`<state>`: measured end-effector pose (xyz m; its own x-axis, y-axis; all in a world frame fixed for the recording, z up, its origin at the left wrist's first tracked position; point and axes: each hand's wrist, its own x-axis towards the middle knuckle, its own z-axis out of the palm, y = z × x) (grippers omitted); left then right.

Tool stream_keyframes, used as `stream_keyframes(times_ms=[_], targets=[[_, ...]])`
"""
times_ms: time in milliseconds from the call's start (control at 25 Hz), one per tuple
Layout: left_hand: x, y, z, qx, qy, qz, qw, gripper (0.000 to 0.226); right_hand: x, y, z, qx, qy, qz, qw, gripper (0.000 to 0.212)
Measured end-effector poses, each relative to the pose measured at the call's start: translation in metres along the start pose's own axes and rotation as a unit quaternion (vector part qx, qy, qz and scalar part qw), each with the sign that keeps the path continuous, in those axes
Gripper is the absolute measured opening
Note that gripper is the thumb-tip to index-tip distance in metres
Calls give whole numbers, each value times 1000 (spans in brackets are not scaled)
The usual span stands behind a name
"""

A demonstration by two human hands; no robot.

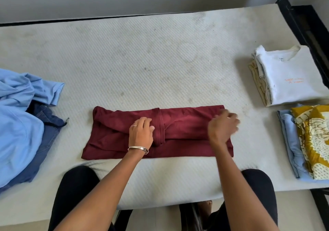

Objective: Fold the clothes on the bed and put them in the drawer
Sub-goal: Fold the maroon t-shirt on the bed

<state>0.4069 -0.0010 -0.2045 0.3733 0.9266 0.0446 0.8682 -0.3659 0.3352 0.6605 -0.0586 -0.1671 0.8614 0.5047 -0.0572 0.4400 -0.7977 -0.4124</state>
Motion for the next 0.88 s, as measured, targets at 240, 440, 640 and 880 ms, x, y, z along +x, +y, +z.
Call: stream_keyframes(times_ms=[240, 440, 640, 880], targets=[[-5, -24, 3, 82, -220, 27, 972, 63, -49, -11, 61, -127, -234, -443, 856, 54], [12, -36, -2, 101, -273, 75, 954, 65, -2, 29, 40, -175, -234, -115, 949, 64], [14, -35, -7, 94, -292, 62, 950, 75, -53, -45, 64, -115, -167, -194, 960, 72], [12, -21, -9, 114, -329, 8, 937, 101, -35, 42, 43, -184, -241, -368, 879, 71]])
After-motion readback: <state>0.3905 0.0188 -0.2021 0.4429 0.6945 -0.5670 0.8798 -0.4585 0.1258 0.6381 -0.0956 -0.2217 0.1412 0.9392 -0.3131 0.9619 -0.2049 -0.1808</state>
